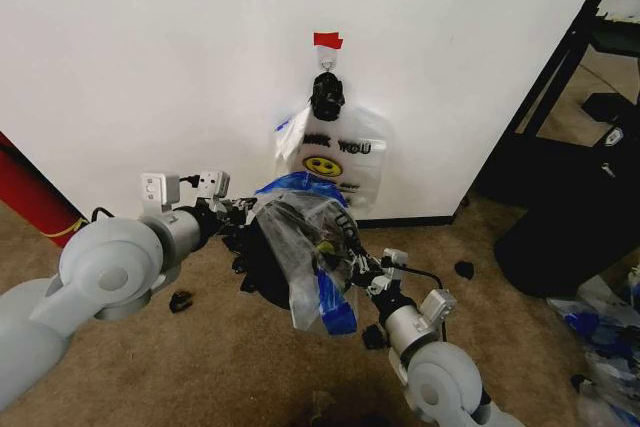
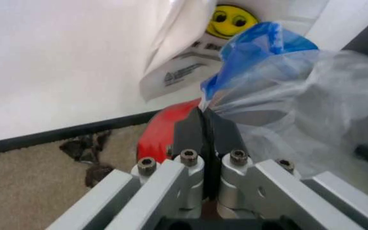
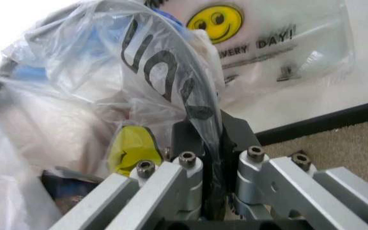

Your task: Pick up the garbage bag from the wall and place it over the trash bin.

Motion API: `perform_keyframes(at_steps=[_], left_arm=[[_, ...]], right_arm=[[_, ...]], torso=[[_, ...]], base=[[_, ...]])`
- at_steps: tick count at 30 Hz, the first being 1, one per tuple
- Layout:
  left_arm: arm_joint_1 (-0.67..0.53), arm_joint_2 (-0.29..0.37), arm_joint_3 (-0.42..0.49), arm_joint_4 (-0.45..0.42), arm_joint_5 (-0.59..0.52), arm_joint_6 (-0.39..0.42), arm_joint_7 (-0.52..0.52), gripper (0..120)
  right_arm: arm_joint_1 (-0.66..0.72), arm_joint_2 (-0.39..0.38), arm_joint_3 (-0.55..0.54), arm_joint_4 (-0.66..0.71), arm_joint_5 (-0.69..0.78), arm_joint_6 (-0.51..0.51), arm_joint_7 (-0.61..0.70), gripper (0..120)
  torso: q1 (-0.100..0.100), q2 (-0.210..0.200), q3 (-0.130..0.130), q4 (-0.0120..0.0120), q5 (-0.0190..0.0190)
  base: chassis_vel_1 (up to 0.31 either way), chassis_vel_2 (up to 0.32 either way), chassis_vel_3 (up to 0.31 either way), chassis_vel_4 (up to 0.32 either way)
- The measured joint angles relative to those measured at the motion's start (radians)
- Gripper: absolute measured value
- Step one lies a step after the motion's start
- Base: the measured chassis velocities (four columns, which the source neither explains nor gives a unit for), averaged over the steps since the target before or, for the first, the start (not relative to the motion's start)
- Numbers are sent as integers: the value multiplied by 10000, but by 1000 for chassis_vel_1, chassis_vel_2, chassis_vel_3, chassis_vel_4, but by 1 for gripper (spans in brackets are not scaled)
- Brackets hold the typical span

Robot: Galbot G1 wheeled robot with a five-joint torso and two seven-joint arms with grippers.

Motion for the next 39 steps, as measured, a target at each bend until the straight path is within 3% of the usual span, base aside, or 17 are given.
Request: perform_keyframes(at_steps=[15, 25, 29, 35, 39], left_arm=[[733, 225, -814, 245, 235, -59, 467, 0], [1108, 2, -1054, 15, 506, -64, 440, 0], [1398, -15, -1551, -223, 507, 6, 392, 10], [2729, 60, -3091, -1072, 619, 168, 335, 34], [3219, -123, -3407, -1649, 961, 101, 151, 48]], right_arm=[[-28, 84, 168, 11, 817, 208, 7, 1], [12, 24, 337, 143, 1202, 250, 428, 1], [57, 47, 335, 125, 1192, 252, 603, 1], [260, 191, 292, -173, 1138, 233, 1005, 1], [354, 302, 307, -264, 938, 257, 1336, 1]], torso=[[0, 0, 1, 0, 0], [0, 0, 1, -2, 0], [0, 0, 0, -1, 0], [0, 0, 0, 1, 1], [0, 0, 0, 3, 2]], base=[[0, 0, 0, 0], [0, 0, 0, 0], [0, 0, 0, 0], [0, 0, 0, 0], [0, 0, 0, 0]])
